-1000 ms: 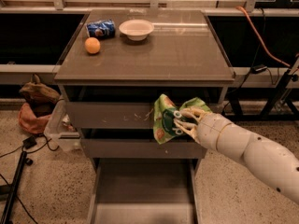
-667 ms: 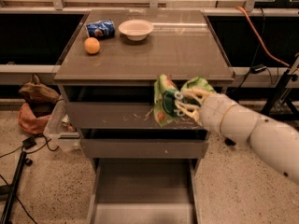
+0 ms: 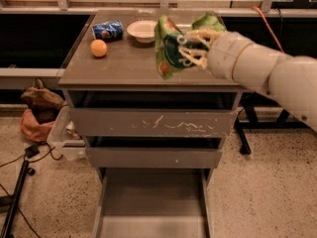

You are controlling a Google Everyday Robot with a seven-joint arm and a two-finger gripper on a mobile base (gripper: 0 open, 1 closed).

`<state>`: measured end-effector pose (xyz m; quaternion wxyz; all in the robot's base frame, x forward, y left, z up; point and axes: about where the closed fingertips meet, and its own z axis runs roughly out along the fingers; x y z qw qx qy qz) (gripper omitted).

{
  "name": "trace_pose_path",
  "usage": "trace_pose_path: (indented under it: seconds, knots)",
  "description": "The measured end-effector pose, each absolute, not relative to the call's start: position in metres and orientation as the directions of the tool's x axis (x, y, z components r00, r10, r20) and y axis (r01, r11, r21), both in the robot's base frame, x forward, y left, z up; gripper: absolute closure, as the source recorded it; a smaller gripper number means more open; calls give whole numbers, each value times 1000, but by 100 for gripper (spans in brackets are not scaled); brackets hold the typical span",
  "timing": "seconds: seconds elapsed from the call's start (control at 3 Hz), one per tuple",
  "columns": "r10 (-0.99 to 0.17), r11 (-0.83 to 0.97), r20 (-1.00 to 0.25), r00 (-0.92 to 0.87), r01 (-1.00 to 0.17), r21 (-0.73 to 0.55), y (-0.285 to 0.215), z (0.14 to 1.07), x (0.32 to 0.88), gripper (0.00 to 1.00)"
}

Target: Pick green rice chip bag from bottom drawer and place on counter

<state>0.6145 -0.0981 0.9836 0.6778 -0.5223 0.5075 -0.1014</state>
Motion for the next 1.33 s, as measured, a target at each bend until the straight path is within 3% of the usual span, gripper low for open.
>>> trace_pose_path:
  seconds: [0.33, 0.67, 1.33]
  knots:
    - [-664, 425, -577, 475, -394, -815, -89, 1015, 656, 100]
    - [-634, 437, -649, 421, -497, -750, -74, 992, 704, 100]
    - [-545, 396, -785, 294, -736, -550, -16, 920, 737, 100]
